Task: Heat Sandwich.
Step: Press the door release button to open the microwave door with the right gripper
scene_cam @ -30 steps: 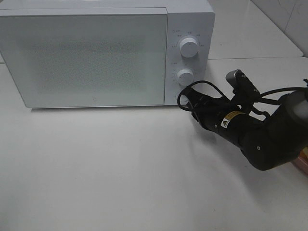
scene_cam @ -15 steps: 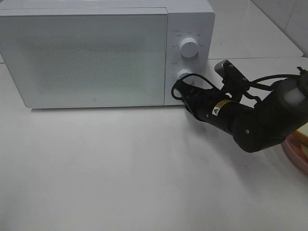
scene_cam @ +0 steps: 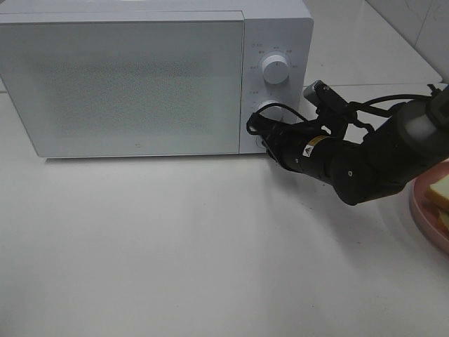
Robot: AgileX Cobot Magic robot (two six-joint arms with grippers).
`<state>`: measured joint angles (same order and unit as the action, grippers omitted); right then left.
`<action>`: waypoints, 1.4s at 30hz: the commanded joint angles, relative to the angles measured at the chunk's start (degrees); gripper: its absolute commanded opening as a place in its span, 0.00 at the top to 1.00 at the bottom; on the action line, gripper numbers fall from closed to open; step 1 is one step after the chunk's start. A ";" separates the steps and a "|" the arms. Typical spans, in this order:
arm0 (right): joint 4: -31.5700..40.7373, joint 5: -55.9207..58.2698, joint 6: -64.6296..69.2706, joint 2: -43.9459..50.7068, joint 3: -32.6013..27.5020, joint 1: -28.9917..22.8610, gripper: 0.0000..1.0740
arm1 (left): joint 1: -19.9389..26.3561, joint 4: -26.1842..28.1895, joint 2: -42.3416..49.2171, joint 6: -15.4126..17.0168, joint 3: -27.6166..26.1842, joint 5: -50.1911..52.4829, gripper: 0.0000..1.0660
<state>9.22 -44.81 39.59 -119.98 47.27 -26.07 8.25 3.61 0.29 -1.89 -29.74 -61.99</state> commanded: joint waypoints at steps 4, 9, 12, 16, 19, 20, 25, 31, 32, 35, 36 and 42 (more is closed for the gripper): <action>0.11 2.18 -0.63 -2.06 2.81 -0.29 1.00 | -0.23 0.11 0.97 0.17 0.23 0.74 0.25; 0.63 0.00 -0.29 -2.69 3.09 -0.17 1.00 | -0.23 0.11 0.97 0.17 0.23 0.74 0.25; 1.49 -0.34 -0.34 -2.81 3.09 -0.06 1.00 | -0.23 0.11 0.97 0.17 0.23 0.74 0.25; 1.72 -3.09 -0.34 -2.81 3.09 0.06 1.00 | -0.23 0.11 0.97 0.17 0.23 0.74 0.25; 2.75 -4.98 -0.29 -2.81 3.09 0.06 1.00 | -0.23 0.11 0.97 0.17 0.23 0.74 0.25; 3.44 -5.04 -0.29 -2.81 3.09 0.06 1.00 | -0.23 0.11 0.97 0.17 0.23 0.74 0.25; 4.70 -7.51 -1.89 -2.81 3.09 0.06 1.00 | -0.23 0.11 0.97 0.17 0.23 0.74 0.25; 6.53 -9.17 -1.83 -2.86 3.09 0.06 1.00 | -0.23 0.11 0.97 0.17 0.23 0.74 0.25; 6.82 -9.63 -1.89 -2.86 3.09 0.06 1.00 | -0.23 0.11 0.97 0.17 0.23 0.74 0.25; 7.22 -10.54 -2.18 -2.86 3.09 0.06 1.00 | -0.23 0.11 0.97 0.17 0.23 0.74 0.25; 7.45 -11.06 -2.18 -2.86 3.09 0.06 1.00 | -0.23 0.11 0.97 0.17 0.23 0.74 0.25; 7.62 -13.46 -1.20 -4.07 3.09 0.06 1.00 | -0.23 0.11 0.97 0.17 0.23 0.74 0.25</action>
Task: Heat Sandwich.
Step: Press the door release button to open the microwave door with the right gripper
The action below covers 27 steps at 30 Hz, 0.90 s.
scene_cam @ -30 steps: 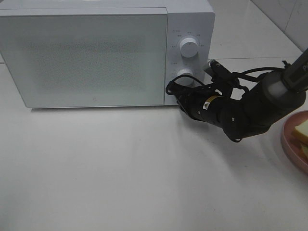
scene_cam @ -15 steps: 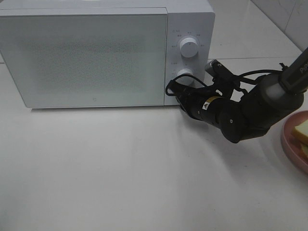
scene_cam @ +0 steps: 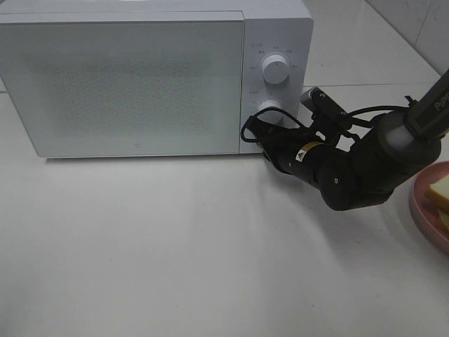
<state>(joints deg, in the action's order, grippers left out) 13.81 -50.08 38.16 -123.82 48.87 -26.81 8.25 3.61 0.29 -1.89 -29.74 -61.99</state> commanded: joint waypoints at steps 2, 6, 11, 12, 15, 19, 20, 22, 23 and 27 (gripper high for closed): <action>2.92 -8.71 0.74 -0.57 1.49 0.80 1.00 | -0.23 0.11 0.97 0.17 0.23 0.74 0.25; 2.64 -10.77 1.38 -1.26 1.49 0.80 1.00 | -0.23 0.11 0.97 0.17 0.23 0.74 0.25; 3.09 -11.57 1.38 -1.55 1.49 0.80 1.00 | -0.23 0.11 0.97 0.17 0.23 0.74 0.25; 3.09 -11.57 1.38 -1.55 1.49 0.80 1.00 | -0.23 0.11 0.97 0.17 0.23 0.74 0.25; 3.09 -11.92 1.38 -1.78 1.49 0.80 1.00 | -0.23 0.11 0.97 0.17 0.23 0.74 0.25; 3.09 -14.09 2.12 -2.58 1.49 0.80 1.00 | -0.23 0.11 0.97 0.17 0.23 0.74 0.25; 3.09 -14.78 2.58 -2.75 1.49 0.80 1.00 | -0.23 0.11 0.97 0.17 0.23 0.74 0.25; 3.55 -15.41 3.32 -3.04 1.49 0.80 1.00 | -0.23 0.11 0.97 0.17 0.23 0.74 0.25; 4.01 -15.36 3.44 -3.04 1.49 0.80 1.00 | -0.23 0.11 0.97 0.17 0.23 0.74 0.25; 4.41 -16.10 4.70 -3.04 1.49 0.80 1.00 | -0.23 0.11 0.97 0.17 0.23 0.74 0.25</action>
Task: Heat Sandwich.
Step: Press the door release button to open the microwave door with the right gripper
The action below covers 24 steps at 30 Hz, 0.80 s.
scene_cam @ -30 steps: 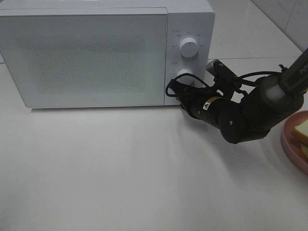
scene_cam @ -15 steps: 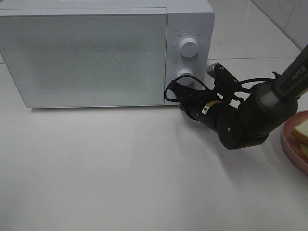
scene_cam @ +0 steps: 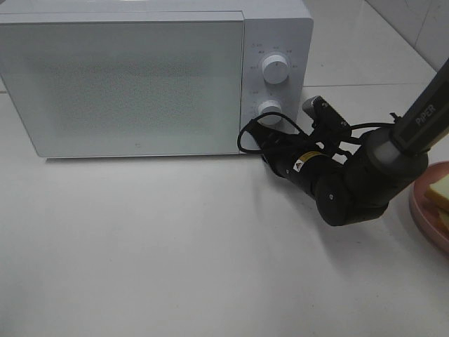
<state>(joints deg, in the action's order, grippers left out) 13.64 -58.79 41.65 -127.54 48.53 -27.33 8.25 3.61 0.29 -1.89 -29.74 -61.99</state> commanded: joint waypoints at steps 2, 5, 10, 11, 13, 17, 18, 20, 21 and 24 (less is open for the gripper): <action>4.64 -7.68 1.32 0.69 1.89 1.32 1.00 | -0.23 0.11 0.97 0.17 0.23 0.74 0.25; 4.76 -7.39 1.32 0.69 2.06 1.32 1.00 | -0.23 0.11 0.97 0.17 0.23 0.74 0.25; 4.76 -9.00 -0.57 0.69 2.06 1.32 1.00 | -0.23 0.11 0.97 0.17 0.23 0.74 0.25; 4.76 -9.17 -0.74 0.69 2.06 1.32 1.00 | -0.23 0.11 0.97 0.17 0.23 0.74 0.25; 5.10 -9.22 -0.63 0.69 2.06 1.32 1.00 | -0.23 0.11 0.97 0.17 0.23 0.74 0.25; 6.30 -10.49 -0.63 0.69 2.06 1.32 1.00 | -0.23 0.11 0.97 0.17 0.23 0.74 0.25; 6.30 -10.49 -0.63 0.69 2.06 1.32 1.00 | -0.23 0.11 0.97 0.17 0.23 0.74 0.25; 6.30 -11.69 -0.40 0.69 2.06 2.01 1.00 | -0.23 0.11 0.97 0.17 0.23 0.74 0.25; 6.25 -11.80 -0.40 0.69 2.06 2.01 1.00 | -0.23 0.11 0.97 0.17 0.23 0.74 0.25; 5.84 -12.15 -0.23 0.69 2.06 2.69 1.00 | -0.23 0.11 0.97 0.17 0.23 0.74 0.25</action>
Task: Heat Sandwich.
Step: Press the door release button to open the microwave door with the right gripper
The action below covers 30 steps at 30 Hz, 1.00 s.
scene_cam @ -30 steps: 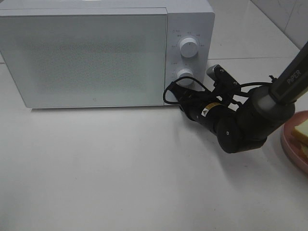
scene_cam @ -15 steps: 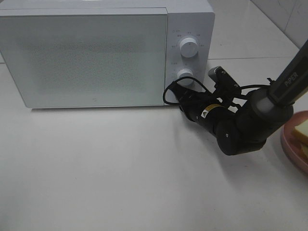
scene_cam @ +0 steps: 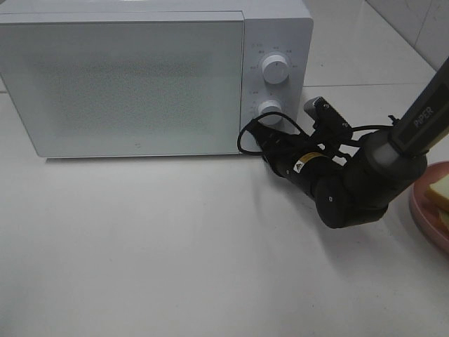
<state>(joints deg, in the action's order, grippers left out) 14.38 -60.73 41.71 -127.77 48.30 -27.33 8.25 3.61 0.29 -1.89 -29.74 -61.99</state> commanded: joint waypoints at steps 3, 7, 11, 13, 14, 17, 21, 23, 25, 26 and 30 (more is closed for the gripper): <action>4.87 -10.26 -0.29 0.92 2.35 2.69 1.00 | -0.23 0.11 0.97 0.17 0.23 0.74 0.25; 4.87 -9.34 -0.46 0.92 3.95 2.69 1.00 | -0.23 0.11 0.97 0.17 0.23 0.74 0.25; 5.04 -8.08 -1.38 0.92 5.44 2.69 1.00 | -0.23 0.11 0.97 0.17 0.23 0.74 0.25; 5.21 -8.02 -1.72 0.92 5.67 2.69 1.00 | -0.23 0.11 0.97 0.17 0.23 0.74 0.25; 5.44 -7.79 -2.18 0.92 5.79 2.86 1.00 | -0.23 0.11 0.97 0.17 0.23 0.74 0.25; 4.81 -7.62 -2.18 0.92 5.79 3.32 1.00 | -0.23 0.11 0.97 0.17 0.23 0.74 0.25; 5.16 -7.68 -2.18 0.80 5.79 3.32 1.00 | -0.23 0.11 0.97 0.17 0.23 0.74 0.25; 5.10 -7.73 -2.01 0.46 5.79 3.32 1.00 | -0.23 0.11 0.97 0.17 0.23 0.74 0.25; 5.04 -7.79 -1.55 0.23 5.79 3.32 1.00 | -0.23 0.11 0.97 0.17 0.23 0.74 0.25; 4.98 -7.62 -1.60 0.23 5.79 3.32 1.00 | -0.23 0.11 0.97 0.17 0.23 0.74 0.25; 4.93 -7.51 -1.60 0.23 5.79 3.32 1.00 | -0.23 0.11 0.97 0.17 0.23 0.74 0.25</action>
<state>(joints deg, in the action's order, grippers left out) 13.58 -55.35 40.22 -127.60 50.25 -26.64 8.25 3.61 0.29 -1.89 -29.74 -61.99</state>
